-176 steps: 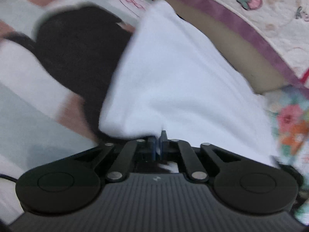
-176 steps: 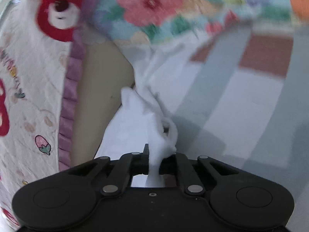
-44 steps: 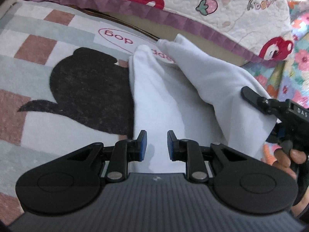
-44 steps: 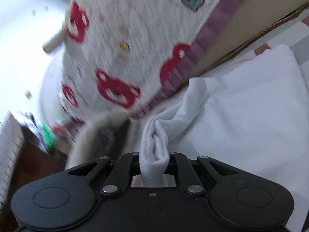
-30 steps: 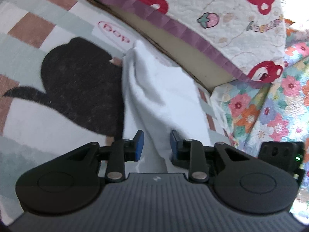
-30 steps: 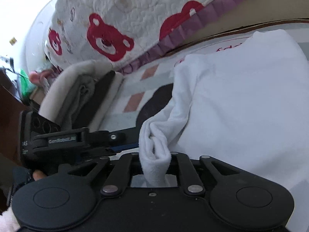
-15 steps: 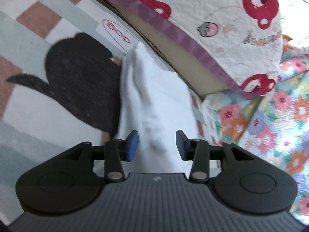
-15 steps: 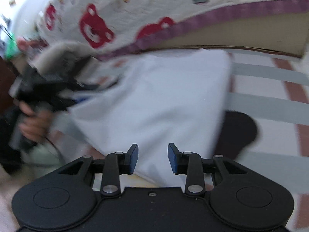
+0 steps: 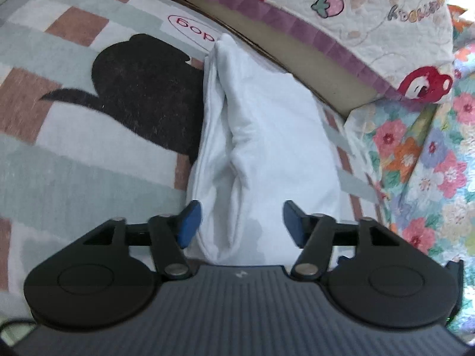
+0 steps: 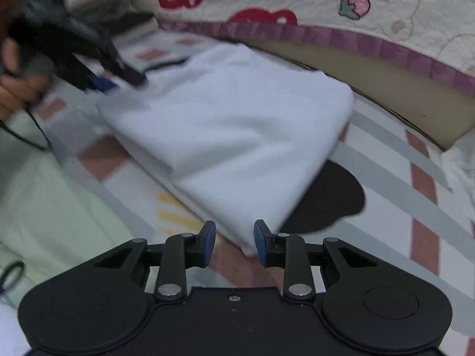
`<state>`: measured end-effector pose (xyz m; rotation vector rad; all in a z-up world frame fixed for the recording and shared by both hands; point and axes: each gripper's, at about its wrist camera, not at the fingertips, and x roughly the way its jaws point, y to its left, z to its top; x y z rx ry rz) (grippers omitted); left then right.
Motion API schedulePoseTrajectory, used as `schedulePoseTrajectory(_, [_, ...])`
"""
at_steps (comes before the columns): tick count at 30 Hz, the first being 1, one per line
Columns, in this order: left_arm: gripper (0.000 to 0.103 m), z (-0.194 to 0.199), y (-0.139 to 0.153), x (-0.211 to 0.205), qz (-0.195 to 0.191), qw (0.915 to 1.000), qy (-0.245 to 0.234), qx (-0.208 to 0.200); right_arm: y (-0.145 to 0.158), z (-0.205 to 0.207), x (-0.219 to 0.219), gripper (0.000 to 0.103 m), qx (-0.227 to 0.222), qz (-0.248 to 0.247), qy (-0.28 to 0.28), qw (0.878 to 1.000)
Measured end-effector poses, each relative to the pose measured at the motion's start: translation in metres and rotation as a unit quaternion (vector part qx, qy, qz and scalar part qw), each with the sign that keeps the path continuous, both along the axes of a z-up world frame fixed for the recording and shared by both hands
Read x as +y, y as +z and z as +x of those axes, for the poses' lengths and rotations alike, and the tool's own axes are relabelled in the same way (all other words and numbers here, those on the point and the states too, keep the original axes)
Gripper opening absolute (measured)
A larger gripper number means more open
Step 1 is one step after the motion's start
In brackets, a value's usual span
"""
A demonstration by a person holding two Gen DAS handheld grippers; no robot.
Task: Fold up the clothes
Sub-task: 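Open the right gripper and release the folded shirt onto the mat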
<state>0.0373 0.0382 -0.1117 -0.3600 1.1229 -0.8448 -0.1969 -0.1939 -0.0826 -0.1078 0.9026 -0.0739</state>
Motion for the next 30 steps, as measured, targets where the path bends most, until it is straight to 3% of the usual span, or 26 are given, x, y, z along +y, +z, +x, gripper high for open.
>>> schedulePoseTrajectory(4, [0.062, -0.009, -0.006, -0.005, 0.039, 0.9988, -0.008, -0.027, -0.006, -0.001, -0.003, 0.032, -0.001, -0.018, -0.013, 1.0])
schedulePoseTrajectory(6, [0.057, -0.01, -0.012, -0.012, 0.056, 0.9978, -0.011, -0.033, -0.012, 0.002, 0.001, 0.032, 0.007, -0.04, -0.004, 0.999])
schedulePoseTrajectory(7, [0.051, -0.011, -0.015, -0.016, 0.056, 0.9977, -0.013, -0.036, -0.015, 0.002, 0.004, 0.032, 0.01, -0.049, 0.001, 0.999])
schedulePoseTrajectory(9, [0.012, -0.013, -0.018, -0.025, 0.065, 0.9966, -0.024, -0.045, -0.018, 0.001, 0.004, 0.03, -0.008, -0.04, -0.004, 0.999])
schedulePoseTrajectory(10, [0.009, -0.016, -0.014, -0.029, 0.076, 0.9942, -0.033, -0.068, -0.016, -0.001, 0.0, 0.025, -0.023, -0.016, -0.016, 0.999])
schedulePoseTrajectory(11, [0.008, -0.019, -0.01, -0.032, 0.088, 0.991, -0.042, -0.091, -0.01, -0.004, -0.007, 0.011, -0.042, 0.016, -0.032, 0.998])
schedulePoseTrajectory(13, [0.008, -0.025, 0.003, -0.029, 0.089, 0.9876, -0.043, -0.122, 0.004, -0.015, -0.022, 0.009, -0.082, 0.073, -0.067, 0.992])
schedulePoseTrajectory(15, [0.008, -0.023, 0.011, -0.02, 0.071, 0.9904, -0.028, -0.115, 0.019, -0.027, -0.036, 0.001, -0.116, 0.122, -0.102, 0.98])
schedulePoseTrajectory(18, [0.008, -0.017, 0.0, -0.015, 0.07, 0.9939, -0.017, -0.084, 0.015, -0.04, -0.045, 0.0, -0.113, 0.131, -0.135, 0.976])
schedulePoseTrajectory(19, [0.008, -0.016, -0.008, -0.019, 0.087, 0.9933, -0.017, -0.074, 0.009, -0.042, -0.047, 0.0, -0.104, 0.131, -0.144, 0.975])
schedulePoseTrajectory(21, [0.009, -0.017, -0.017, -0.022, 0.112, 0.991, -0.016, -0.071, -0.003, -0.047, -0.05, 0.0, -0.089, 0.132, -0.16, 0.974])
schedulePoseTrajectory(23, [0.011, -0.018, -0.017, -0.021, 0.111, 0.991, -0.012, -0.073, -0.006, -0.051, -0.052, 0.0, -0.087, 0.138, -0.168, 0.972])
schedulePoseTrajectory(25, [0.011, -0.017, -0.017, -0.02, 0.11, 0.9913, -0.009, -0.073, -0.002, -0.054, -0.051, 0.0, -0.096, 0.158, -0.147, 0.972])
schedulePoseTrajectory(28, [0.011, -0.016, -0.018, -0.02, 0.109, 0.9918, -0.001, -0.067, 0.005, -0.052, -0.044, 0.01, -0.112, 0.178, -0.124, 0.97])
schedulePoseTrajectory(30, [0.017, -0.019, -0.017, -0.017, 0.122, 0.9903, 0.013, -0.065, 0.003, -0.045, -0.046, 0.027, -0.113, 0.204, -0.129, 0.964])
